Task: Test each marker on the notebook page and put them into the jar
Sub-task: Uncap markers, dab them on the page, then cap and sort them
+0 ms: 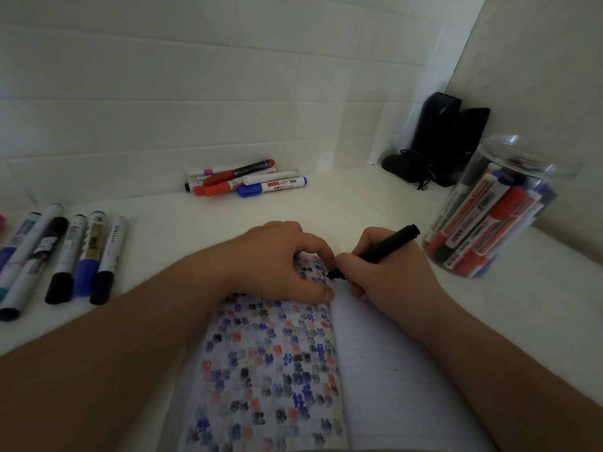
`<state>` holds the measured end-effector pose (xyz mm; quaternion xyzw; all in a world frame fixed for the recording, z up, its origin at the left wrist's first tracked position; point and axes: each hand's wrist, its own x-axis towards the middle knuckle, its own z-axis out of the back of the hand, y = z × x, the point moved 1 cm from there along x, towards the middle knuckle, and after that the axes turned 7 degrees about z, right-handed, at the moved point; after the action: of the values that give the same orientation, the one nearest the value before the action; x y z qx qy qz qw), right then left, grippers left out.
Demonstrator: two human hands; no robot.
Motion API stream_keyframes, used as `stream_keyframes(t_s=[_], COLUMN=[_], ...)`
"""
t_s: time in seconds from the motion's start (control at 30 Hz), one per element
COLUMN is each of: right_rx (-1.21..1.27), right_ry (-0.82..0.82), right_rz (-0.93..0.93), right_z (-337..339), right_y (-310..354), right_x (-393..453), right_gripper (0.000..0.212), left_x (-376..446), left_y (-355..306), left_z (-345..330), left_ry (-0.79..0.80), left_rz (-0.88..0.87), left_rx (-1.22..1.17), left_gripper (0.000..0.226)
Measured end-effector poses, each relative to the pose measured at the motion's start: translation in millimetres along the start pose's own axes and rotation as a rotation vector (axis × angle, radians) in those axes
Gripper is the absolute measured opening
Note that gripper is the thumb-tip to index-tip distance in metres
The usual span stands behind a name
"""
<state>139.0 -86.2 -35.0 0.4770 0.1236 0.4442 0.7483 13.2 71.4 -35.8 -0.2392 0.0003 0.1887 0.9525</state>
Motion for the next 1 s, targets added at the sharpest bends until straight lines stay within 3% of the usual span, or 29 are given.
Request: stream_keyframes(t_s=[1.0], right_rx=[0.071], right_ry=[0.017], right_rz=[0.016], right_z=[1.6], right_y=[0.3], right_x=[1.4], right_gripper=[0.018], left_x=[-2.0], left_y=[-2.0], left_z=[0.2], left_ry=[0.004], left_rz=[0.003], left_rx=[0.009], left_gripper=[0.043])
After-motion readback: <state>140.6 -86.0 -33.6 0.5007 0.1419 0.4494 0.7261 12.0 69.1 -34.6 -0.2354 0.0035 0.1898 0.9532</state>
